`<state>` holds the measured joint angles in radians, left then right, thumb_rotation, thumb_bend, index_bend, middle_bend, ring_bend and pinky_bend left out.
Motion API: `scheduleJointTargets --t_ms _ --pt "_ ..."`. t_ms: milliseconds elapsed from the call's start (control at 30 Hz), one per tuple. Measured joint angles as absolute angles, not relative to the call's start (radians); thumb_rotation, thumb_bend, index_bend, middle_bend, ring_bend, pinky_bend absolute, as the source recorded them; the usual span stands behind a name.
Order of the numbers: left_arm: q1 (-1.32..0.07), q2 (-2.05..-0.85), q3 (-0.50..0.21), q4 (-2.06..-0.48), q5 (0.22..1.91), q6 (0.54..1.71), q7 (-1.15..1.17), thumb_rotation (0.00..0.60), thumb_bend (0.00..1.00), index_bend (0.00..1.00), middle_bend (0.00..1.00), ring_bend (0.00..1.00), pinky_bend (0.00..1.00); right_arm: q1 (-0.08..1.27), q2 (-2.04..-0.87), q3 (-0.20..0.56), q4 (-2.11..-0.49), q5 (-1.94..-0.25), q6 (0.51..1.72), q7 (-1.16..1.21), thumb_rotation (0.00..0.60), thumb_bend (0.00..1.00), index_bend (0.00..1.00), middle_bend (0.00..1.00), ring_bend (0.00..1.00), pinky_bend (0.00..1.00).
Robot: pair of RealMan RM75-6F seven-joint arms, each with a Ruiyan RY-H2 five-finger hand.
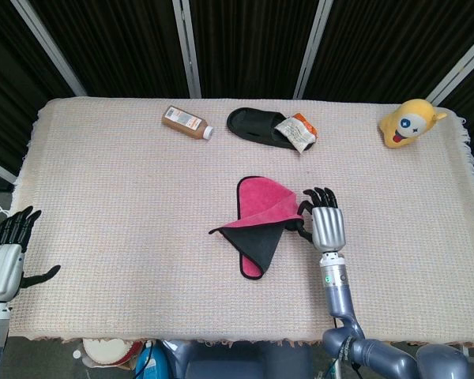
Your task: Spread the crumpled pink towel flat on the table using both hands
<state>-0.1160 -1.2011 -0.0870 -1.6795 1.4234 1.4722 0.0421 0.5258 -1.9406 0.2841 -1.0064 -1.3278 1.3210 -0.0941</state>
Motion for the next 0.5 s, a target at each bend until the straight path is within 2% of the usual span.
scheduleJointTargets --t_ms 300,500 --pt "-0.115 -1.199 -0.088 -1.687 1.424 1.474 0.038 0.600 0.02 0.00 0.00 0.00 0.00 0.523 -1.902 0.282 -1.070 -1.357 1.355 -0.095 0.600 0.55 0.64 0.29 0.18 0.14" --pt "-0.119 -1.197 -0.090 -1.693 1.409 1.459 0.033 0.600 0.02 0.00 0.00 0.00 0.00 0.542 -1.822 0.321 -1.203 -1.392 1.394 -0.151 0.600 0.55 0.66 0.30 0.18 0.14"
